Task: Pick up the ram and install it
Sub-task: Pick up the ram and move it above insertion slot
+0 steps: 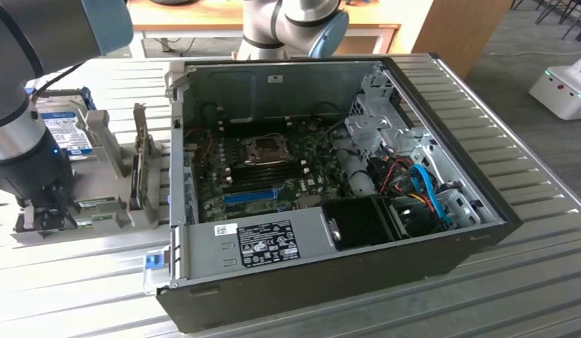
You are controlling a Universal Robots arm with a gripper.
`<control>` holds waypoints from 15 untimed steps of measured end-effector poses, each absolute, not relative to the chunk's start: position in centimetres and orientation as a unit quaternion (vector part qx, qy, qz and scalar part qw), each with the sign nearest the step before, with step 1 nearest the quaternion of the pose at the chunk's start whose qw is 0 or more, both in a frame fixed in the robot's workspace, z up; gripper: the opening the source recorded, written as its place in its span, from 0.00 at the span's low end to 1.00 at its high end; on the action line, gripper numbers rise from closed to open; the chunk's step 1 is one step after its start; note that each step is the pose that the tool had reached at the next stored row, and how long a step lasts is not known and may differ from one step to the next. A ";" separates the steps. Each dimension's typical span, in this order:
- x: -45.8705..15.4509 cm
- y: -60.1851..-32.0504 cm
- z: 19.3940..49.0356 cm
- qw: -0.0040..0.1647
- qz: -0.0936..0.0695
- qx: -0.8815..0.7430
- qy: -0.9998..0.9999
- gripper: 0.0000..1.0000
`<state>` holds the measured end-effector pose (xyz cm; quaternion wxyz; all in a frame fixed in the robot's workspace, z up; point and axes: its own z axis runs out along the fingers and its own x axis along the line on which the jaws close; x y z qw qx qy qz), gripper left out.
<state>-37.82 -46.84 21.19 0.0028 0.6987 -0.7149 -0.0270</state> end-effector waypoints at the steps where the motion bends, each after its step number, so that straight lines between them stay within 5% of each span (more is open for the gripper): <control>1: -37.8 -46.8 21.2 0.003 -0.027 0.699 -0.715 0.30; 15: -37.1 -46.8 21.1 0.003 -0.027 0.699 -0.715 0.30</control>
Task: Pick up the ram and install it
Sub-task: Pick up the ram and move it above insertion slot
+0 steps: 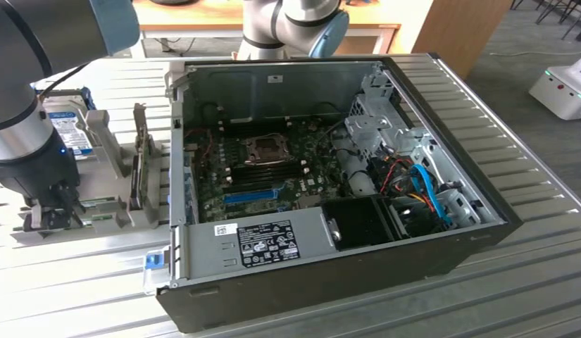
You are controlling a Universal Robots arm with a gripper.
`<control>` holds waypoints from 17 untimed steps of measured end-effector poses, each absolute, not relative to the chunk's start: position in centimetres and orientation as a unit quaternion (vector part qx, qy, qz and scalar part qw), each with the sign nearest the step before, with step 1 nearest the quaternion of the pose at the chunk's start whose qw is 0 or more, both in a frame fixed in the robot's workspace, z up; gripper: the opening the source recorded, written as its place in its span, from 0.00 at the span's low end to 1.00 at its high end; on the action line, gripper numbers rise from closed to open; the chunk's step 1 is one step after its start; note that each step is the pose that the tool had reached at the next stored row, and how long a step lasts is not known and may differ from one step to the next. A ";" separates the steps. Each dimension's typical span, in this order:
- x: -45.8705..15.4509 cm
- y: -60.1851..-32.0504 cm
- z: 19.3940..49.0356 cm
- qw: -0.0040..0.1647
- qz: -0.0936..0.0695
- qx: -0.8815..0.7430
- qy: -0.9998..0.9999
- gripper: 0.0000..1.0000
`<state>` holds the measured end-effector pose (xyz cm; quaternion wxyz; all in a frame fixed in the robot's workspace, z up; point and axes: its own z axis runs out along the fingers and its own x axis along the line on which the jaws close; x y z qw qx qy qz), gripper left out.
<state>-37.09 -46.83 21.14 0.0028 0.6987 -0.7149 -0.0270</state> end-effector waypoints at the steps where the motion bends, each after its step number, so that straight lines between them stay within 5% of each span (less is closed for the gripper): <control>1: -37.1 -46.8 21.1 0.003 -0.027 0.699 -0.715 0.30; 17: -37.1 -46.8 20.5 0.003 -0.027 0.699 -0.715 0.30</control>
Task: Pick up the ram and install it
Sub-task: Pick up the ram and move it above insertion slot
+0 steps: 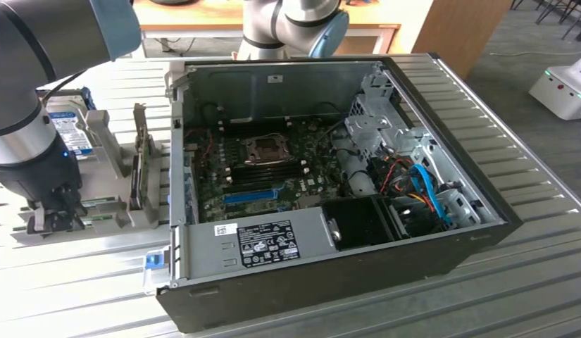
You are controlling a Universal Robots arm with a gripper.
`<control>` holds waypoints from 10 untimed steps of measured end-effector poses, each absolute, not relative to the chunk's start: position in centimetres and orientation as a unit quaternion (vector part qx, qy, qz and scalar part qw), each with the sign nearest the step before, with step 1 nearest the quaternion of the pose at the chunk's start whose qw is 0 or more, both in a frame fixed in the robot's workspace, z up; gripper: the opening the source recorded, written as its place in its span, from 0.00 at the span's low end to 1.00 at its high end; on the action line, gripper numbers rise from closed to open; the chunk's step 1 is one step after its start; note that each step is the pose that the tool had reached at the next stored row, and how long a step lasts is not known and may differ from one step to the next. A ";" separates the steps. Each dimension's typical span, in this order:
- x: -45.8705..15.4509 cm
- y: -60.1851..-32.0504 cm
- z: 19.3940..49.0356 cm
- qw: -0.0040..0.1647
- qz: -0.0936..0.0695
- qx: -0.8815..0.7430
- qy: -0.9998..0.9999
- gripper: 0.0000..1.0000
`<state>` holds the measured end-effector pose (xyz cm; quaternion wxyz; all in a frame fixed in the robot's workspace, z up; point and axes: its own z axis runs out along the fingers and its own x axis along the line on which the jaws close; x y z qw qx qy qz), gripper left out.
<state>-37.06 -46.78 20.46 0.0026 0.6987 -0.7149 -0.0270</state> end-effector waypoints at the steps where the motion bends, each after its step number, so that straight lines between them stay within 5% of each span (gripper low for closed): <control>1: -37.1 -46.7 20.5 0.003 -0.027 0.699 -0.715 0.30; 10: -37.1 -46.4 20.4 0.003 -0.027 0.699 -0.715 0.30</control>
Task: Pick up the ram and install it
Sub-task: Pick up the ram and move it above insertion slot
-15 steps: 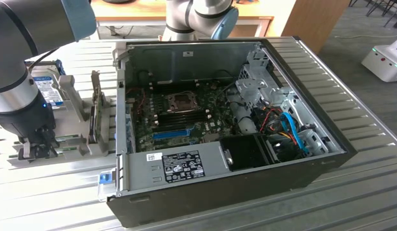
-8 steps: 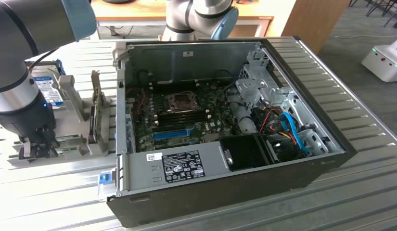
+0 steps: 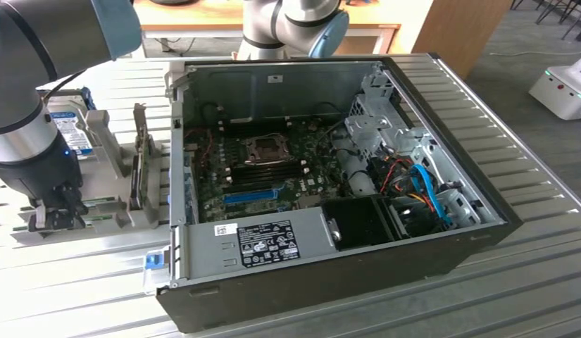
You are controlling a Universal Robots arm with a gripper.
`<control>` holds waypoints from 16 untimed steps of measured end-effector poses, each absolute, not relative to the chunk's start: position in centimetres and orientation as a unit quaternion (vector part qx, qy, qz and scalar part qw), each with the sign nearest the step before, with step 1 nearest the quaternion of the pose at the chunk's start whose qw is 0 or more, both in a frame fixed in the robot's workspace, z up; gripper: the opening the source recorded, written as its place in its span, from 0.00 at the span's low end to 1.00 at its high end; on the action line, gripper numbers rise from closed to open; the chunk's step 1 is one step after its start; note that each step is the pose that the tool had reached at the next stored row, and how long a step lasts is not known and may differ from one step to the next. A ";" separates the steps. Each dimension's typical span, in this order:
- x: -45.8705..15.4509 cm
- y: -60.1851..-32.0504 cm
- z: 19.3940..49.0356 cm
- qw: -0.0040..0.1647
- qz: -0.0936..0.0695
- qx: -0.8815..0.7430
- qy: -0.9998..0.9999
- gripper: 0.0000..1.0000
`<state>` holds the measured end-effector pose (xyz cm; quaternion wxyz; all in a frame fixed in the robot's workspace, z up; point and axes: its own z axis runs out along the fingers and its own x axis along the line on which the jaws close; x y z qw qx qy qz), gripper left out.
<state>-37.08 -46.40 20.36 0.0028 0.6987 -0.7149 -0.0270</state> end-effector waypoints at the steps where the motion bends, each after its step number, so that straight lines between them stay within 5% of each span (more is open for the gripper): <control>1: -37.1 -46.4 20.4 0.003 -0.027 0.699 -0.715 0.30; 16: -37.1 -46.4 19.8 0.003 -0.027 0.699 -0.715 0.30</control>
